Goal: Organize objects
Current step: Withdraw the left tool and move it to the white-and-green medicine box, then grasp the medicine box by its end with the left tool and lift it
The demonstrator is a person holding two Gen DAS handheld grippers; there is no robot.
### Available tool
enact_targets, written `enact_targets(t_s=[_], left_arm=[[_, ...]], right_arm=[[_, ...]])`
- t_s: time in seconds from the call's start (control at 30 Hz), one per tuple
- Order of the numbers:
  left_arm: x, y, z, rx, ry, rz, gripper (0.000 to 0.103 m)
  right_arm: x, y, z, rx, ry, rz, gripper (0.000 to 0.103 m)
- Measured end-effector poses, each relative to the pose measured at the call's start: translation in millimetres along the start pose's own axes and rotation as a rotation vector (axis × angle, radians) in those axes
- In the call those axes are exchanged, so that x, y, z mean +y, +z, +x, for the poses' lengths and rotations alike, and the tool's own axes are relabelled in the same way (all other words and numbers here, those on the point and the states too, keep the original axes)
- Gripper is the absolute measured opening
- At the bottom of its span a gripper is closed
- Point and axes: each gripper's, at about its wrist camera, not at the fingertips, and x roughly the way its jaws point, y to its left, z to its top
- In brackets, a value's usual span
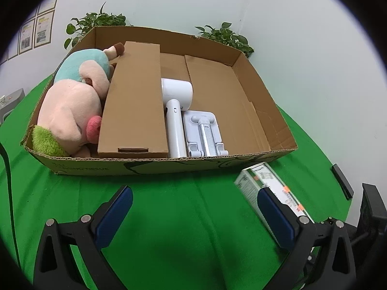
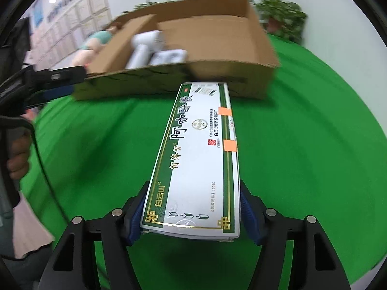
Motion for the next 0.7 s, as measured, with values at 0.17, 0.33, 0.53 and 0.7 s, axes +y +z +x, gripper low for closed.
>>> enact_targets(t_s=[0.17, 0.33, 0.53, 0.7], left_arm=[[11.2, -2.5, 12.5, 0.091, -0.157, -0.085, 0.102], [5.0, -7.9, 36.4, 0.184, -0.305, -0.151, 0.102], [3.6, -13.8, 56.9, 0.253, -0.39, -0.23, 0.1], [-0.6, -20.0, 64.4, 0.314, -0.445, -0.232, 0.09]], right_arm=[[23.2, 1.1, -5.4, -0.015, 0.029, -0.066, 0.097], [16.9, 1.1, -3.9, -0.003, 0.054, -0.06, 0.102], [11.3, -2.0, -2.5, 0.006, 0.063, -0.031, 0.078], [10.3, -10.5, -0.6, 0.037, 0.11, 0.015, 0.062]])
